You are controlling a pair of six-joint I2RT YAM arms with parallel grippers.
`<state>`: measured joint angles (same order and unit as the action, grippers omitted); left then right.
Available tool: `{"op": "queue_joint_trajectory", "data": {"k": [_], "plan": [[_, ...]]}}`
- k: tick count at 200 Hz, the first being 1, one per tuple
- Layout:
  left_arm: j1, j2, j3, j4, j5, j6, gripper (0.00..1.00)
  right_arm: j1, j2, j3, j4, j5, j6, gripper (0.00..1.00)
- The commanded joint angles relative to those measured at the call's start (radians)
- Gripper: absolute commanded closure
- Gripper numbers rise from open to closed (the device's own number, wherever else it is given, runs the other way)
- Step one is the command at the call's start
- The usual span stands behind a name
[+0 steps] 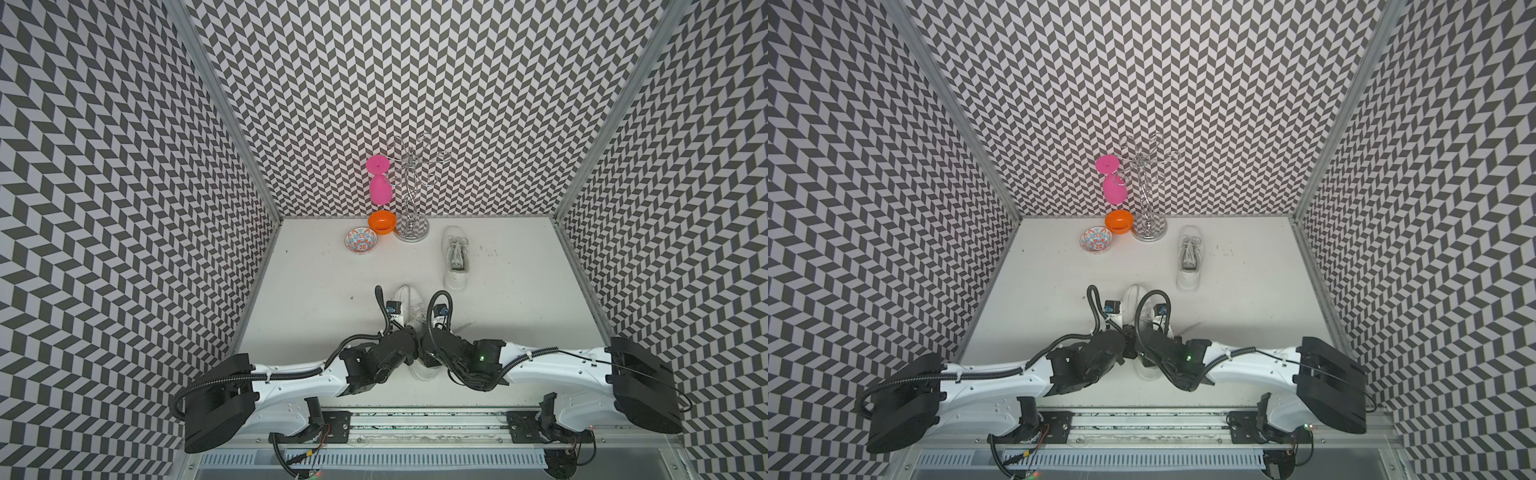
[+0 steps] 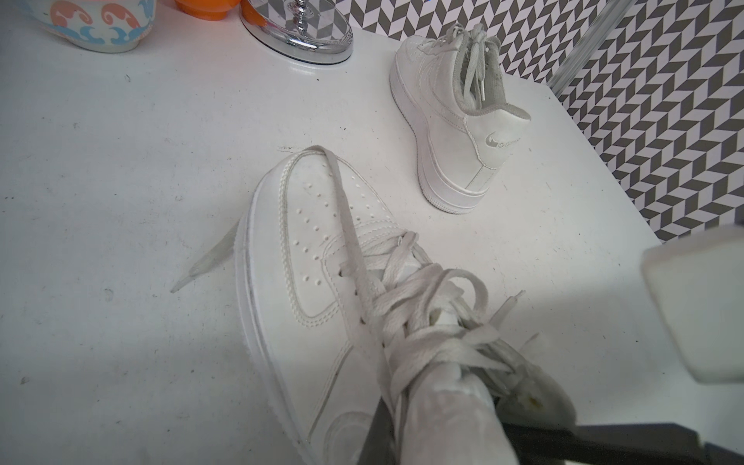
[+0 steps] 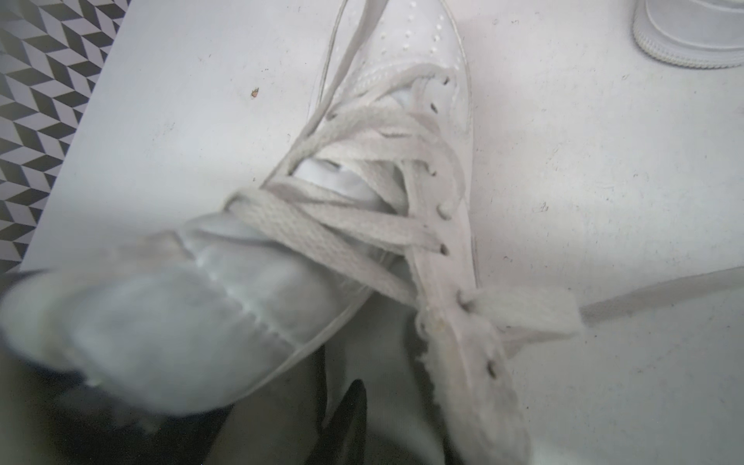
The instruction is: Remove the insole from the shoe
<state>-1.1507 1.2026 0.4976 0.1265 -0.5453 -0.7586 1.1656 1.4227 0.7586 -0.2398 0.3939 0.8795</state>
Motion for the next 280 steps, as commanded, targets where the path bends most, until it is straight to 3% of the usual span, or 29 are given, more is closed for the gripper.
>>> {"op": "queue_joint_trajectory", "data": {"k": [1,44,132,182,210,280], "plan": [[-0.024,-0.023,0.02,0.088,0.016,-0.017,1.0,-0.08,0.056,-0.025,-0.094,0.145,-0.024,0.66],[-0.025,-0.012,0.018,0.094,0.02,-0.011,1.0,-0.14,0.162,0.011,-0.099,0.062,-0.073,0.66],[0.016,-0.022,-0.049,0.115,0.045,-0.038,1.0,-0.149,0.346,0.073,-0.087,-0.058,-0.155,0.68],[0.048,-0.057,-0.101,0.125,0.067,-0.052,1.0,-0.152,0.408,0.1,-0.072,-0.105,-0.18,0.78],[0.053,-0.058,-0.106,0.123,0.067,-0.054,1.0,-0.151,0.35,0.092,-0.045,-0.099,-0.181,0.86],[0.054,-0.017,-0.092,0.122,0.072,-0.048,1.0,-0.154,0.014,0.002,0.098,-0.072,-0.162,1.0]]}}
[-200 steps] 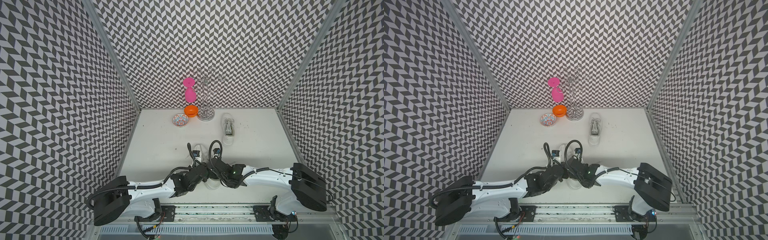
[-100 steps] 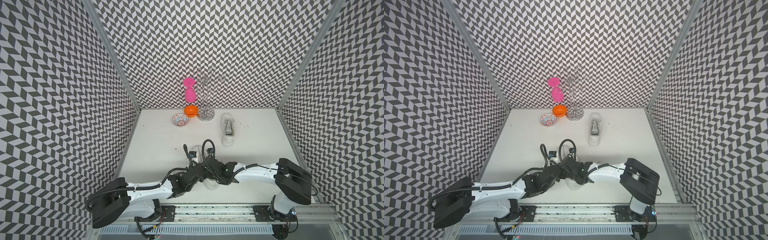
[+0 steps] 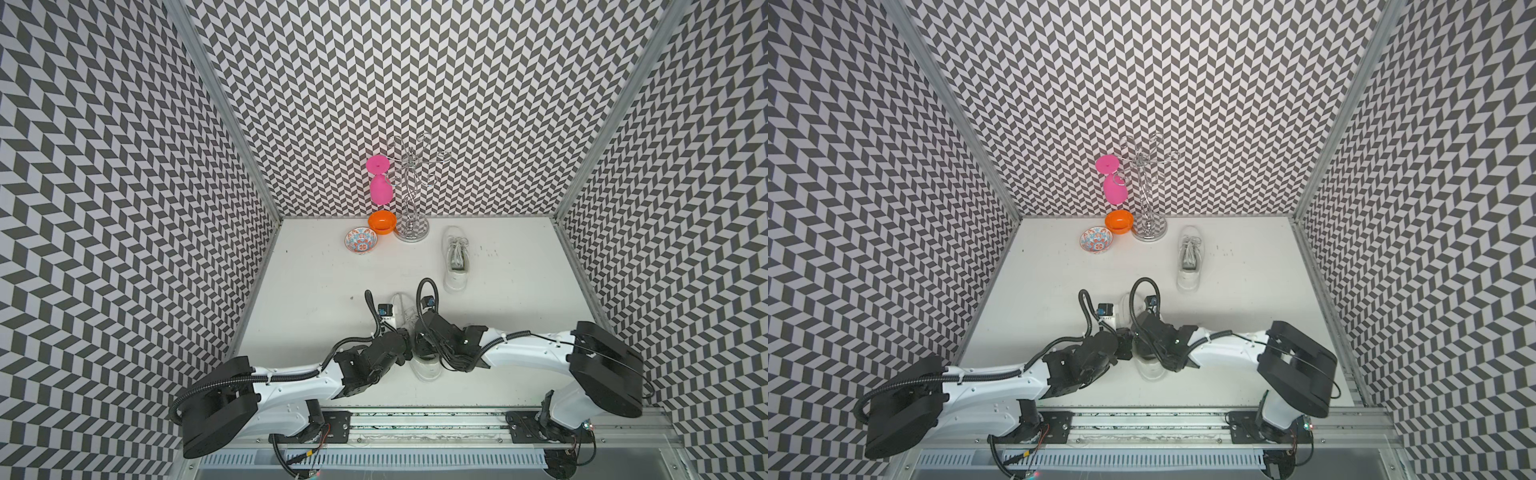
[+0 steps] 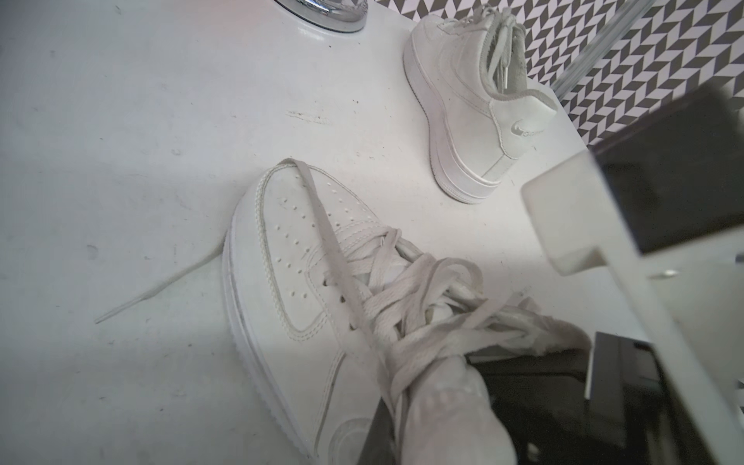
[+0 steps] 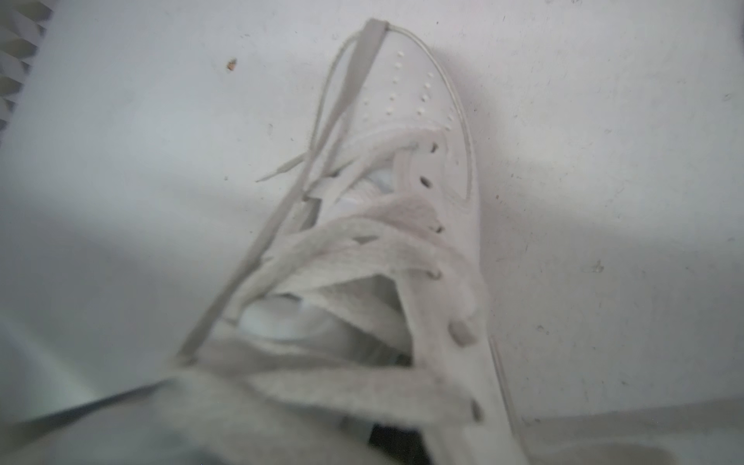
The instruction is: Remove the insole from the shoe
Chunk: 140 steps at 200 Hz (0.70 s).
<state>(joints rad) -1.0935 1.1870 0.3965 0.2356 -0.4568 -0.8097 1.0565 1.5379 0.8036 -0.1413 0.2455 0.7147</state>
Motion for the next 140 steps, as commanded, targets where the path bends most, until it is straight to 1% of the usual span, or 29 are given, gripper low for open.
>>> {"op": "queue_joint_trajectory", "data": {"k": [1,35,70,92,112,140], "plan": [[-0.002,-0.001,0.009,0.013,-0.016,0.003,1.0,-0.045,-0.105,-0.045,0.002,0.076,0.003,1.0],[-0.003,0.033,0.031,-0.002,-0.012,0.016,1.0,-0.047,-0.203,-0.087,0.073,0.047,0.021,1.0],[-0.012,0.05,0.053,-0.027,-0.034,0.027,1.0,-0.048,-0.224,-0.105,0.079,0.036,0.027,1.0],[-0.014,0.062,0.059,-0.041,-0.05,0.026,1.0,-0.047,-0.239,-0.127,0.114,-0.002,0.03,1.0],[-0.014,0.087,0.074,-0.071,-0.063,0.023,1.0,-0.047,-0.274,-0.154,0.17,-0.043,0.033,1.0],[-0.014,0.114,0.085,-0.094,-0.082,0.02,1.0,-0.047,-0.347,-0.172,0.214,-0.059,0.024,1.0]]}}
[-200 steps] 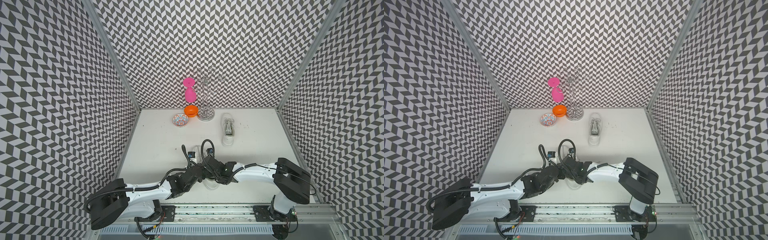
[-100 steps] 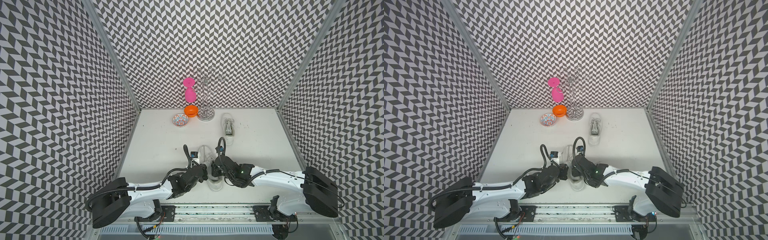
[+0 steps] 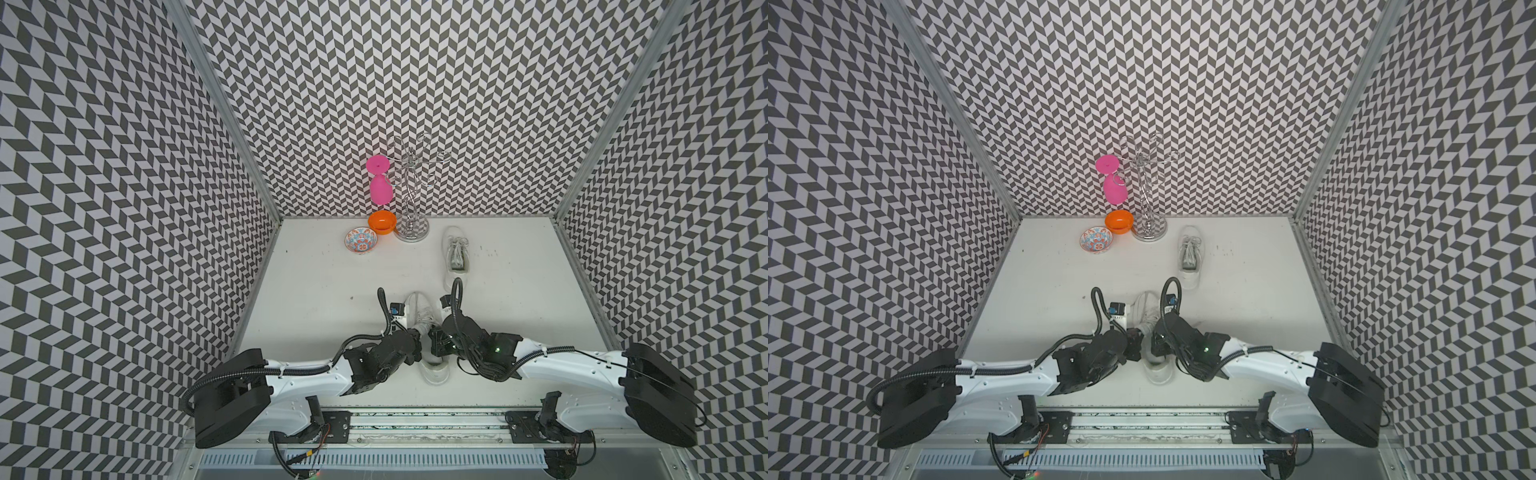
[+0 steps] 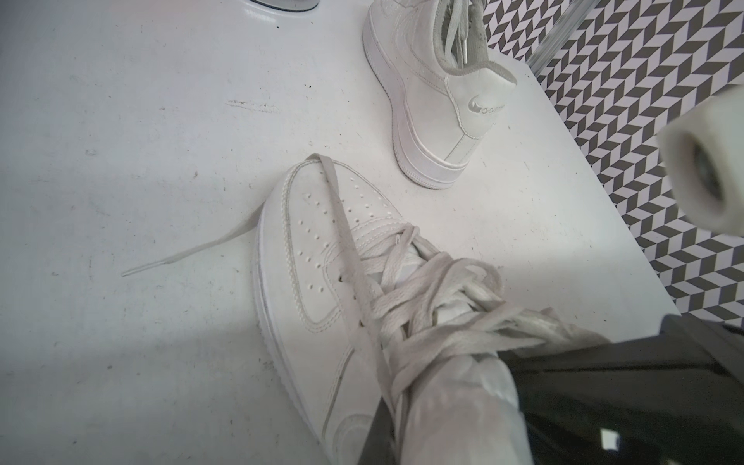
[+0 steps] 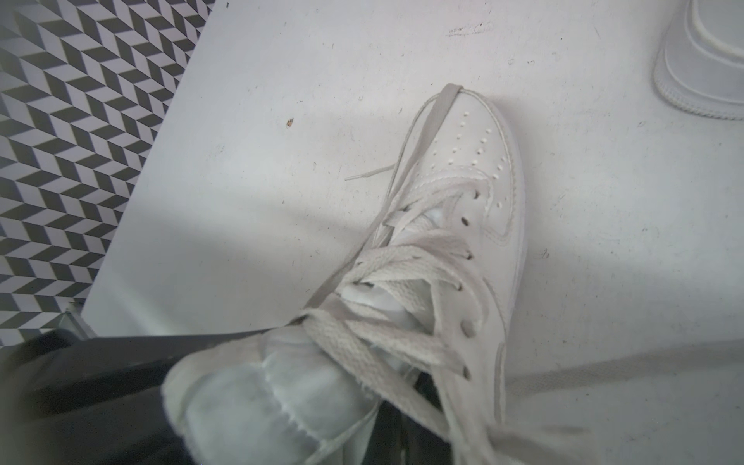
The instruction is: Remove the insole from the shoe
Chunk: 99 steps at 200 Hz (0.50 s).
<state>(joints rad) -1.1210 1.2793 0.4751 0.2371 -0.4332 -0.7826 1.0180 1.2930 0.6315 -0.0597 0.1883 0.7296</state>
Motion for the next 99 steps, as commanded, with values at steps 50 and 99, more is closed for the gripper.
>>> {"op": "queue_joint_trajectory", "data": {"k": [50,99], "plan": [[0.044,0.051,0.019,-0.13,-0.129,-0.006,1.0,-0.01,-0.263,-0.116,0.311,-0.033,-0.003,1.0],[0.087,0.109,0.056,-0.171,-0.086,0.017,1.0,-0.009,-0.338,-0.177,0.39,-0.047,-0.041,1.0]]}}
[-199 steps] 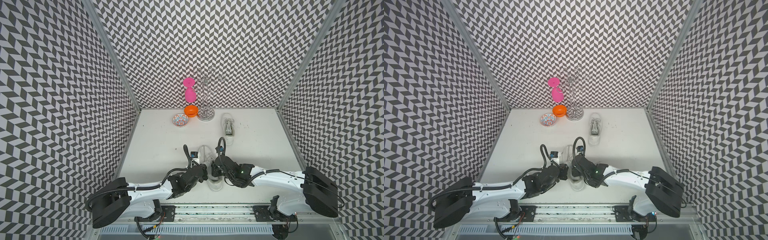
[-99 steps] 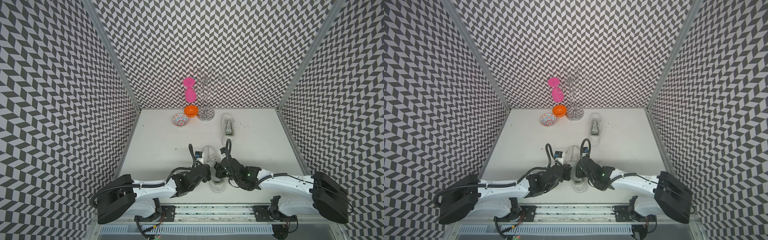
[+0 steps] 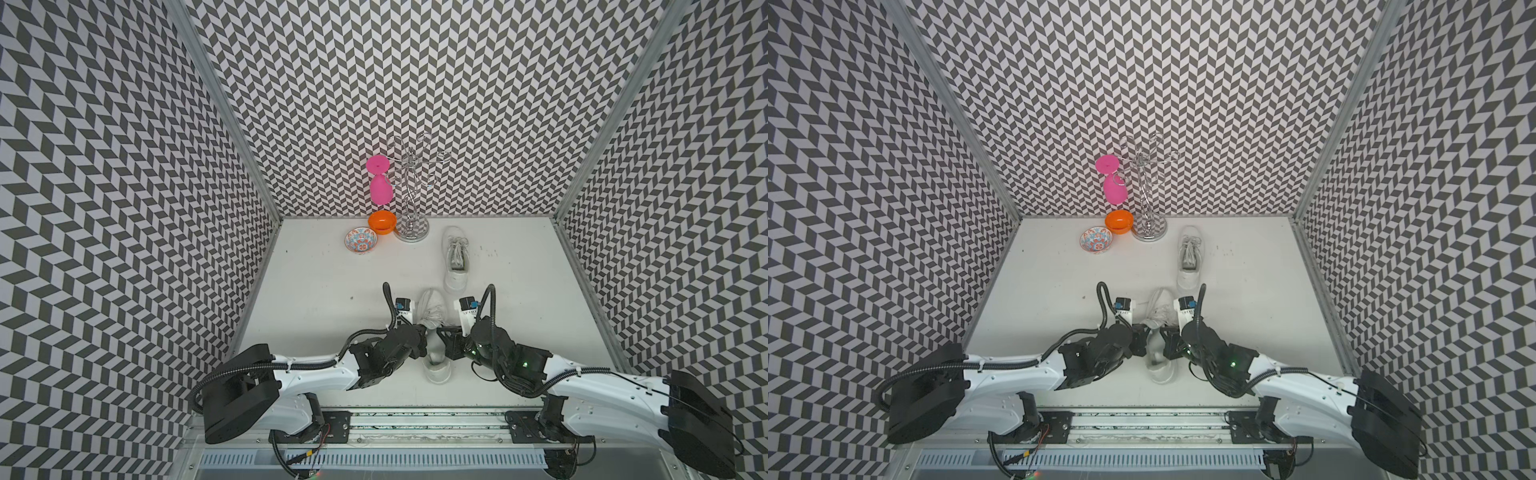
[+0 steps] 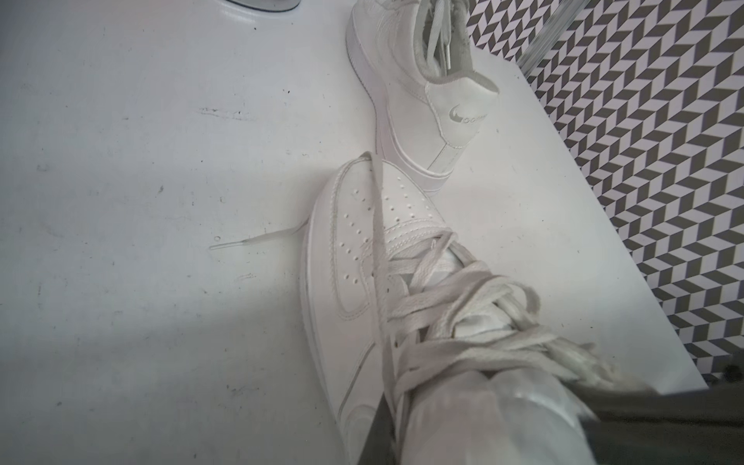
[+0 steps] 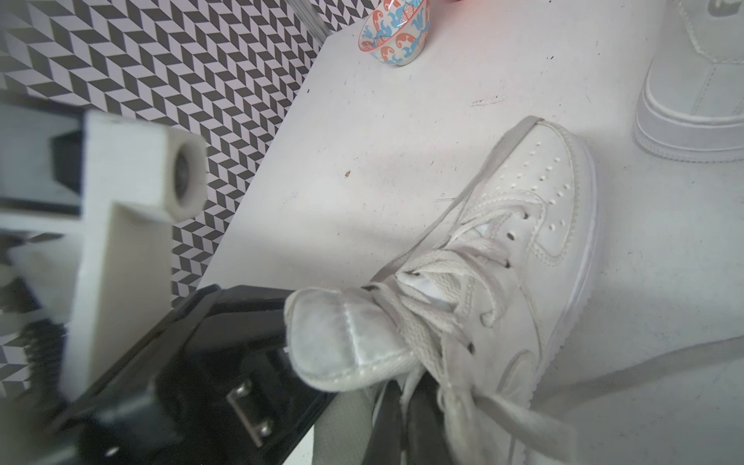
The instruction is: Remove the insole from the shoe
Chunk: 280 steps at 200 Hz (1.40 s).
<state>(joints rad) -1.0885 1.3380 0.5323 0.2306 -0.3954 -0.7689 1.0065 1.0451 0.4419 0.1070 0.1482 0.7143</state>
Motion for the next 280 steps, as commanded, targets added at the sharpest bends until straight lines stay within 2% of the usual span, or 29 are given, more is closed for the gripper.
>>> {"op": "queue_joint_trajectory", "data": {"k": [1,46,118,175,280], "plan": [[0.055,0.052,0.0,-0.165,-0.124,0.003,1.0,0.003,-0.092,0.011,0.224,-0.007,-0.027,1.0],[0.054,0.12,0.059,-0.222,-0.131,0.012,1.0,0.003,-0.147,0.0,0.244,0.004,-0.073,1.0],[0.023,0.115,0.111,-0.238,-0.163,0.049,1.0,0.003,-0.143,0.014,0.181,0.065,-0.076,1.0],[0.031,0.107,0.111,-0.244,-0.166,0.063,1.0,0.002,-0.247,-0.026,0.192,0.087,-0.105,1.0],[0.069,0.169,0.146,-0.265,-0.162,0.098,1.0,0.004,-0.363,-0.053,0.224,0.05,-0.154,1.0]]}}
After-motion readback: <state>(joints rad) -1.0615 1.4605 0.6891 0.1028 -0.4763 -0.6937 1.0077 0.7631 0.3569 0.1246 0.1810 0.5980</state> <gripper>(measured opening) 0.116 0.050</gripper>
